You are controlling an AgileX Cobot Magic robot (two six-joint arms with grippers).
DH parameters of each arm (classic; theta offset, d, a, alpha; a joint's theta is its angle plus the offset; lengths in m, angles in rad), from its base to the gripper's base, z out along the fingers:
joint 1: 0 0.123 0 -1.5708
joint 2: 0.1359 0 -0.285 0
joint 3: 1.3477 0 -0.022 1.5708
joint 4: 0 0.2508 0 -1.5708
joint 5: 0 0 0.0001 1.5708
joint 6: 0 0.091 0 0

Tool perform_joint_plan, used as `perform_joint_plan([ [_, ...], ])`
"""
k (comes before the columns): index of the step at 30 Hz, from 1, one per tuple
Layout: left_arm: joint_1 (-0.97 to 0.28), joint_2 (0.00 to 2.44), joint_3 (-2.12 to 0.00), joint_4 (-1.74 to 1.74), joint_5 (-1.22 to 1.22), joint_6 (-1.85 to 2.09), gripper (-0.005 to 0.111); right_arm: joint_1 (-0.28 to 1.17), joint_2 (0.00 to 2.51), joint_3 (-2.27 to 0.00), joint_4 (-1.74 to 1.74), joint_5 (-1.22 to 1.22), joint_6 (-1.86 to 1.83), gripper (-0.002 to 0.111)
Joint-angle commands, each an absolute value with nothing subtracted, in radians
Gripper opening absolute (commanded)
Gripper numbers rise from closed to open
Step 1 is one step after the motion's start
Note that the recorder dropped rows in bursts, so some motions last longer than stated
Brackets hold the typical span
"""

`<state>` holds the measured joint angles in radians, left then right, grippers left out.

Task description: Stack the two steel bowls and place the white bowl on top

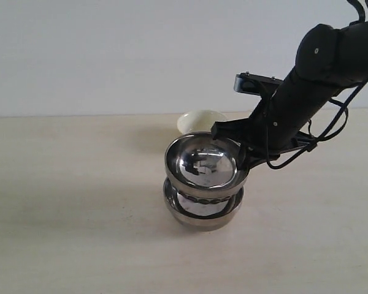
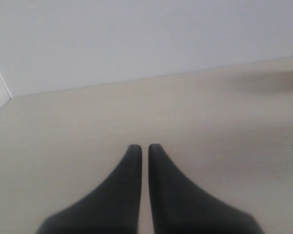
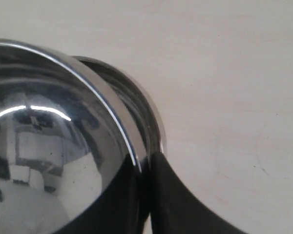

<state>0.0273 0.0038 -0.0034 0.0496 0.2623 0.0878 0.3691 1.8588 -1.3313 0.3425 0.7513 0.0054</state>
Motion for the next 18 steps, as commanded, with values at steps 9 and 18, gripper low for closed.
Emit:
perform_joint_plan([
  [9, 0.03, 0.0, 0.0, 0.041, 0.254, 0.078, 0.004, 0.371, 1.898, -1.338, 0.323, 0.73, 0.017, 0.0],
  [18, 0.03, 0.0, 0.0, 0.041, 0.254, 0.078, 0.004, 0.371, 1.921, -1.338, 0.323, 0.722, 0.017, 0.0],
])
